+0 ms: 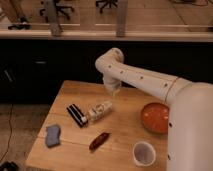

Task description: Knock the bottle over

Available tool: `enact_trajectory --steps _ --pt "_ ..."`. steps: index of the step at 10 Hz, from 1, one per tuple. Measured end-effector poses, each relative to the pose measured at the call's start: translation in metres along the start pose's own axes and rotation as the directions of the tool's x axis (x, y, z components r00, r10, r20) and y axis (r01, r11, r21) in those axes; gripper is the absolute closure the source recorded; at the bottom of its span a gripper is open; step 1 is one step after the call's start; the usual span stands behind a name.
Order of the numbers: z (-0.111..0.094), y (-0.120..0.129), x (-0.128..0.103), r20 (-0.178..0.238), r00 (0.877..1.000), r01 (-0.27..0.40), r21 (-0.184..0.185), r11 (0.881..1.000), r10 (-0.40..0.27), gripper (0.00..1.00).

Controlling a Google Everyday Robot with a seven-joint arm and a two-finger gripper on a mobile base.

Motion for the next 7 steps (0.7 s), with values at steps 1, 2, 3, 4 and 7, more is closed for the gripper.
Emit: enact_trajectory --steps 1,2,3,4,7 --pt "0.0002 0.0002 0.0004 -0.001 1.0 0.001 0.0 1.0 -0.001 0.98" --pt "0.0002 0.0002 0.0006 -0.001 1.0 0.003 0.0 1.0 -0.003 0.98" --pt "0.0002 0.0002 0.0008 -0.002 1.0 0.005 0.0 1.0 -0.005 0.98" --pt "0.0002 0.0003 0.0016 -0.003 1.0 0.007 0.0 1.0 -0.007 0.98" --pt "0.0004 0.0 0.0016 -0.005 1.0 0.014 -0.001 1.0 -0.014 0.98"
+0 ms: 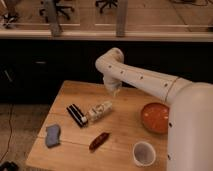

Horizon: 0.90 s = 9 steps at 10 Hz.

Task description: Knock the bottle over

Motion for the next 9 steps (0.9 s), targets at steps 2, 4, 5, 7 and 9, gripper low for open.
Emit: enact_trajectory --steps 2,4,5,7,9 --pt "0.0002 0.0002 0.0008 -0.002 1.0 0.004 -0.001 1.0 -0.004 0.98" --pt "0.0004 0.0002 0.0009 -0.004 1.0 0.008 -0.001 1.0 -0.008 0.98" --pt "0.0005 0.0002 0.0008 -0.004 1.0 0.01 -0.001 1.0 -0.01 0.98" --pt "0.001 0.0003 0.0006 -0.006 1.0 0.014 -0.002 1.0 -0.015 0.98" --pt "0.0013 0.0005 0.0001 -0.007 1.0 0.019 -0.003 1.0 -0.019 0.98"
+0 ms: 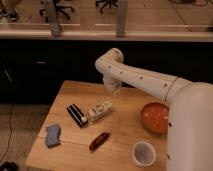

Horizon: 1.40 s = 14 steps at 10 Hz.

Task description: Knock the bottle over

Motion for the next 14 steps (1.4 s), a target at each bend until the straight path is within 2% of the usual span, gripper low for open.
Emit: enact_trajectory --steps 14 --pt "0.0022 -0.0039 -0.0023 -0.007 0.999 0.031 0.0 1.0 -0.031 0.98"
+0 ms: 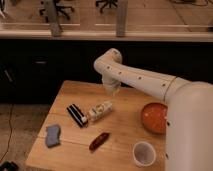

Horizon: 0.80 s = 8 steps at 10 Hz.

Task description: Knock the bottle over

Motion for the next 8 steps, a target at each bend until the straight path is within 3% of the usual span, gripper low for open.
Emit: enact_trajectory --steps 8 --pt "0.001 -0.0015 -0.0014 -0.003 1.0 0.016 0.002 1.0 -0.016 0.98"
